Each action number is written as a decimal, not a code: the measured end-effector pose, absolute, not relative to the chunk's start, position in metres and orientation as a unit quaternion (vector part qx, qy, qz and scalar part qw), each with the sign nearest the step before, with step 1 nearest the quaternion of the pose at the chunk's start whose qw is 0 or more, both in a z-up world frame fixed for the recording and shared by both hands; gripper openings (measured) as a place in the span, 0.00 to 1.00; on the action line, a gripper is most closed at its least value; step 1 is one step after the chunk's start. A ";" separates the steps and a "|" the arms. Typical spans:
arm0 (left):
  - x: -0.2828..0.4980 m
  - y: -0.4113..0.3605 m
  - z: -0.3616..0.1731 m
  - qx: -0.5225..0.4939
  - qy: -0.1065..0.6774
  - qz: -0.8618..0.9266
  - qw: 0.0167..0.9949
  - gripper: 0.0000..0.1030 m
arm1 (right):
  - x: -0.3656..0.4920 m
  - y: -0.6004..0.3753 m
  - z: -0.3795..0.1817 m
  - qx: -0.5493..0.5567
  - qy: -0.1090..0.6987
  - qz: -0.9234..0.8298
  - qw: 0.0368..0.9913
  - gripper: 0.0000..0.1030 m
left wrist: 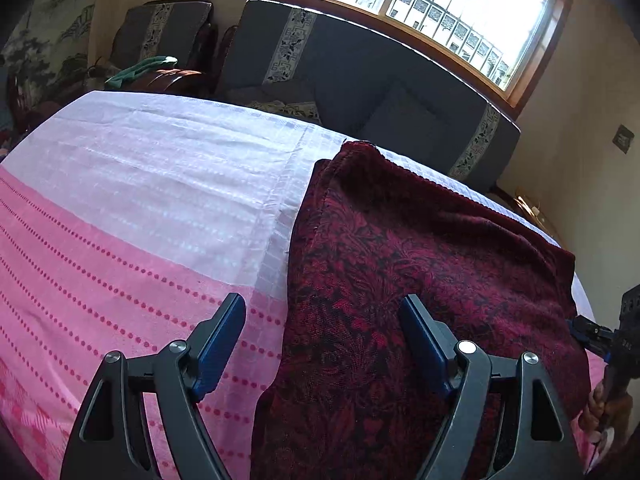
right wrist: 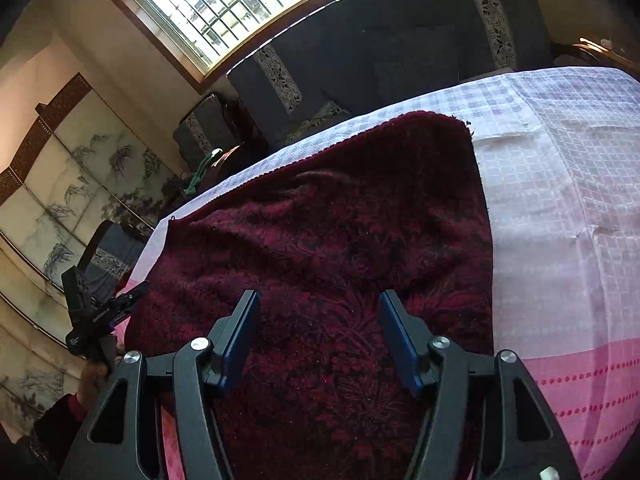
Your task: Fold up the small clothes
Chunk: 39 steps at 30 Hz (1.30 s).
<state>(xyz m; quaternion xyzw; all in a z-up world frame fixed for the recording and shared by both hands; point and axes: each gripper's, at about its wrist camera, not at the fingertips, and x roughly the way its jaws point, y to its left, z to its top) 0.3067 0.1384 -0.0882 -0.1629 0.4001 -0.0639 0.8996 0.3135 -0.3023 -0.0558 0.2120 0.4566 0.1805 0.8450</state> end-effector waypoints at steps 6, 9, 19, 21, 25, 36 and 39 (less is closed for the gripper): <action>0.283 0.129 -0.064 -0.135 0.355 -0.060 0.923 0.78 | 0.304 -0.285 -0.040 0.153 0.452 0.158 0.864 0.57; 0.261 0.113 -0.040 -0.164 0.297 -0.124 0.932 0.78 | 0.281 -0.261 -0.012 0.128 0.406 0.197 0.883 0.47; 0.256 0.022 -0.070 -0.045 0.391 -0.157 0.906 0.70 | 0.249 -0.152 -0.042 0.039 0.454 0.247 0.855 0.20; 0.253 0.019 -0.078 -0.031 0.403 -0.145 0.903 0.69 | 0.246 -0.146 -0.056 0.017 0.469 0.231 0.852 0.19; 0.257 0.013 -0.084 -0.014 0.413 -0.134 0.901 0.69 | 0.244 -0.145 -0.060 0.010 0.468 0.228 0.854 0.18; 0.254 0.024 -0.087 -0.055 0.400 -0.152 0.902 0.72 | 0.270 -0.168 -0.013 0.061 0.437 0.242 0.864 0.21; 0.253 0.030 -0.087 -0.070 0.400 -0.167 0.899 0.75 | 0.308 -0.167 0.004 0.064 0.434 0.219 0.872 0.22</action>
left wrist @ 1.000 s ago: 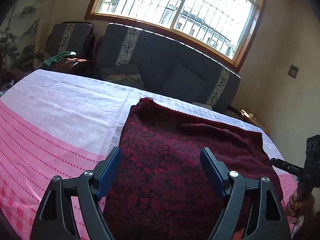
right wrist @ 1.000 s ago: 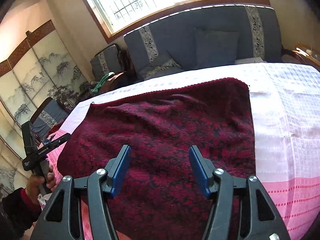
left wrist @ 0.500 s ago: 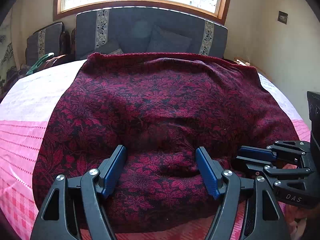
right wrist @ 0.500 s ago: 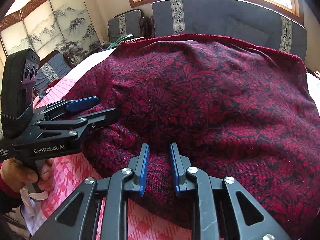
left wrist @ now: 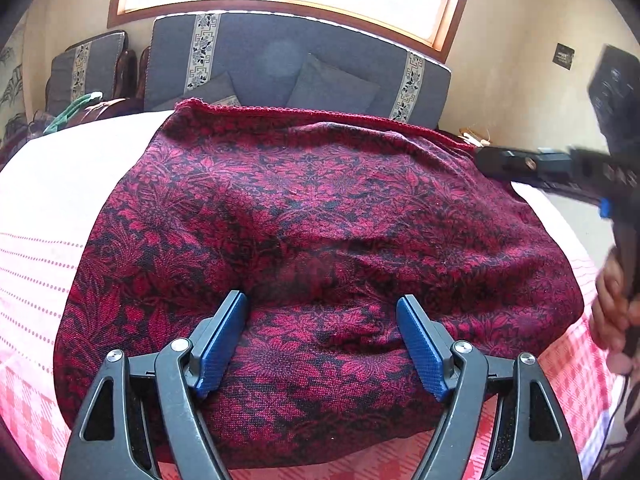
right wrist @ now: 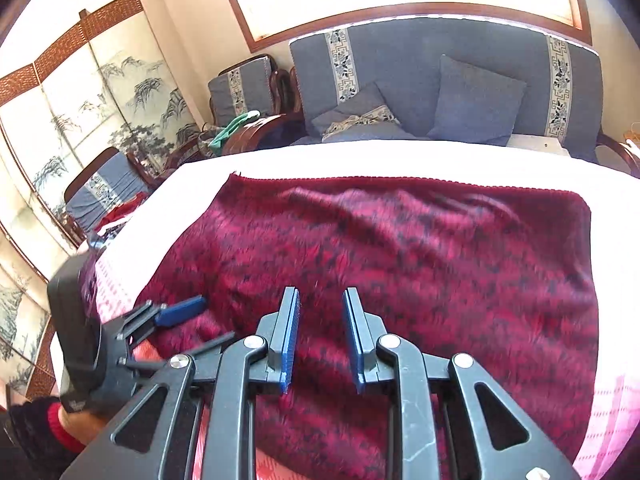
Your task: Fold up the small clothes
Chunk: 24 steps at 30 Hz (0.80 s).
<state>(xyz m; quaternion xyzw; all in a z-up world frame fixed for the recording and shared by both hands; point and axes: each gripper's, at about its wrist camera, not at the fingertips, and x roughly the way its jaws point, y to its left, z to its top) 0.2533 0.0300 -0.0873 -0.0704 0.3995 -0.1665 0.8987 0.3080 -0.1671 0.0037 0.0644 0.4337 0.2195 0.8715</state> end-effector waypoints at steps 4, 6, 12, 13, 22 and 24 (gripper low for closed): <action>0.253 0.032 -0.087 -0.071 0.398 -0.168 0.899 0.75 | 0.367 -0.157 0.000 0.071 0.455 0.195 0.866 0.19; 0.253 0.032 -0.087 -0.070 0.398 -0.167 0.899 0.75 | 0.394 -0.151 -0.011 0.076 0.472 0.182 0.859 0.17; 0.252 0.047 -0.087 -0.115 0.392 -0.187 0.893 0.75 | 0.440 -0.139 -0.066 0.057 0.557 0.111 0.821 0.14; 0.252 0.049 -0.087 -0.121 0.392 -0.190 0.892 0.75 | 0.441 -0.137 -0.076 0.057 0.557 0.106 0.821 0.12; 0.249 0.051 -0.088 -0.132 0.389 -0.196 0.890 0.75 | 0.428 -0.145 -0.059 0.080 0.501 0.115 0.854 0.16; 0.249 0.052 -0.089 -0.132 0.389 -0.196 0.890 0.75 | 0.414 -0.165 -0.036 0.111 0.458 0.120 0.874 0.16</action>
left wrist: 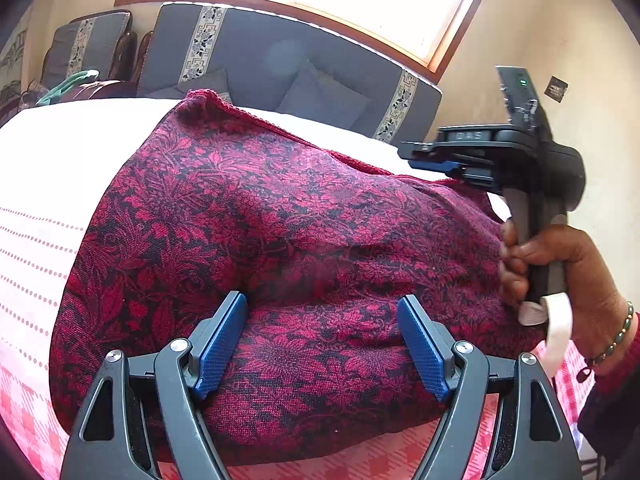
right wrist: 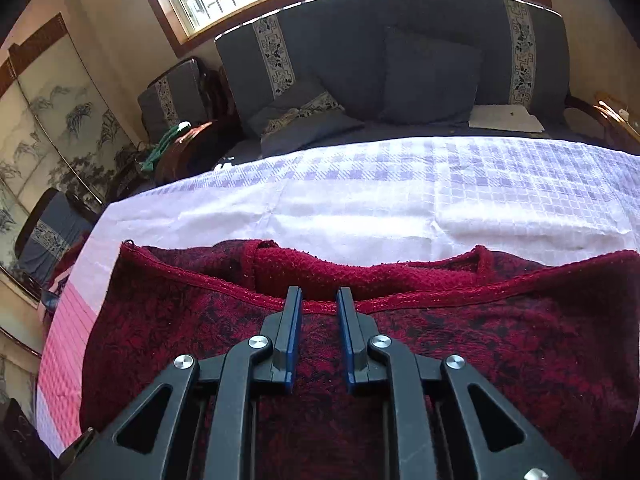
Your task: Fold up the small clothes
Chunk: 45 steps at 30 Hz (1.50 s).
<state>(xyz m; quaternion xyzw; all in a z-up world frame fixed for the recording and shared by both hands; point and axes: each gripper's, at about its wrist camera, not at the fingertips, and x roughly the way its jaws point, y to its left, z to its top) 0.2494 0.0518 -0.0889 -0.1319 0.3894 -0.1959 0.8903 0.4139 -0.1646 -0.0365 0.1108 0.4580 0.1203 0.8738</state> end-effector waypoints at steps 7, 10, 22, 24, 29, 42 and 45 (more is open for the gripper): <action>0.249 0.054 -0.090 -0.140 0.388 -0.200 0.889 0.75 | 0.403 -0.257 -0.024 0.097 0.481 0.024 0.871 0.19; 0.250 0.056 -0.091 -0.147 0.388 -0.203 0.887 0.75 | 0.413 -0.299 -0.041 0.137 0.491 -0.006 0.860 0.16; 0.254 0.064 -0.092 -0.169 0.385 -0.215 0.881 0.75 | 0.398 -0.346 -0.048 0.245 0.470 0.025 0.848 0.11; 0.255 0.064 -0.092 -0.168 0.385 -0.215 0.882 0.75 | 0.366 -0.351 -0.026 0.240 0.444 0.048 0.862 0.11; 0.256 0.064 -0.092 -0.170 0.385 -0.216 0.881 0.75 | 0.271 -0.317 -0.009 0.090 0.455 0.068 0.883 0.11; 0.250 0.077 -0.089 -0.193 0.368 -0.225 0.881 0.76 | 0.180 -0.277 -0.061 -0.071 0.446 0.008 0.892 0.05; 0.238 0.088 -0.084 -0.201 0.357 -0.197 0.891 0.76 | 0.169 -0.281 -0.040 -0.035 0.411 0.013 0.911 0.08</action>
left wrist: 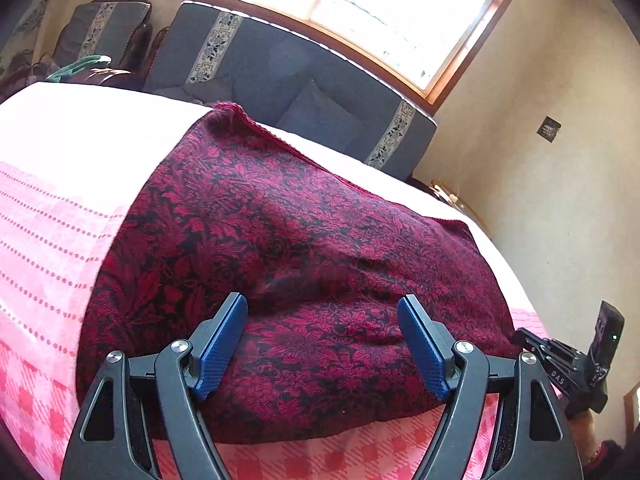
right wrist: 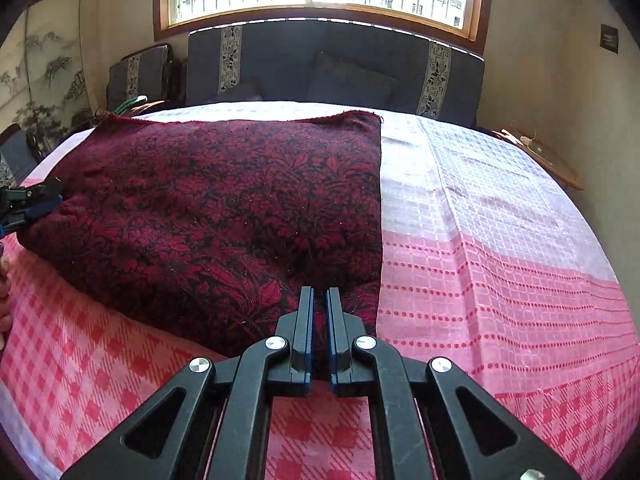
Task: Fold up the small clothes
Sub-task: 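Release the edge with the right tool and move the left tool beside the bundle, then grasp the side of the folded red sweater with the left tool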
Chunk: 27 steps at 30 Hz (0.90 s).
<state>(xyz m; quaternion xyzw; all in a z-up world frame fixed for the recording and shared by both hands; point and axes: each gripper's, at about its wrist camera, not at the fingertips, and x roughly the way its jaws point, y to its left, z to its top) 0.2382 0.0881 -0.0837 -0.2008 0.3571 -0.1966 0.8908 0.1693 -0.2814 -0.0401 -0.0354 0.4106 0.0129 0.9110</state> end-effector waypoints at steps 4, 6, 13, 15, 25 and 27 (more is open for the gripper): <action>0.228 0.104 -0.072 -0.197 0.346 -0.140 0.907 0.76 | 0.167 -0.258 -0.030 -0.043 0.398 0.058 0.915 0.08; 0.226 0.115 -0.068 -0.200 0.340 -0.123 0.910 0.76 | 0.171 -0.246 -0.040 -0.063 0.411 0.069 0.907 0.08; 0.237 0.139 -0.092 -0.201 0.376 -0.109 0.898 0.75 | 0.179 -0.253 -0.054 -0.023 0.430 0.084 0.898 0.08; 0.240 0.133 -0.093 -0.162 0.395 -0.079 0.901 0.73 | 0.184 -0.257 -0.057 -0.013 0.437 0.085 0.895 0.08; 0.211 0.161 -0.079 -0.186 0.351 -0.062 0.916 0.65 | 0.190 -0.260 -0.060 -0.005 0.439 0.088 0.894 0.09; 0.207 0.165 -0.072 -0.173 0.341 -0.048 0.923 0.65 | 0.190 -0.260 -0.060 -0.002 0.439 0.089 0.894 0.09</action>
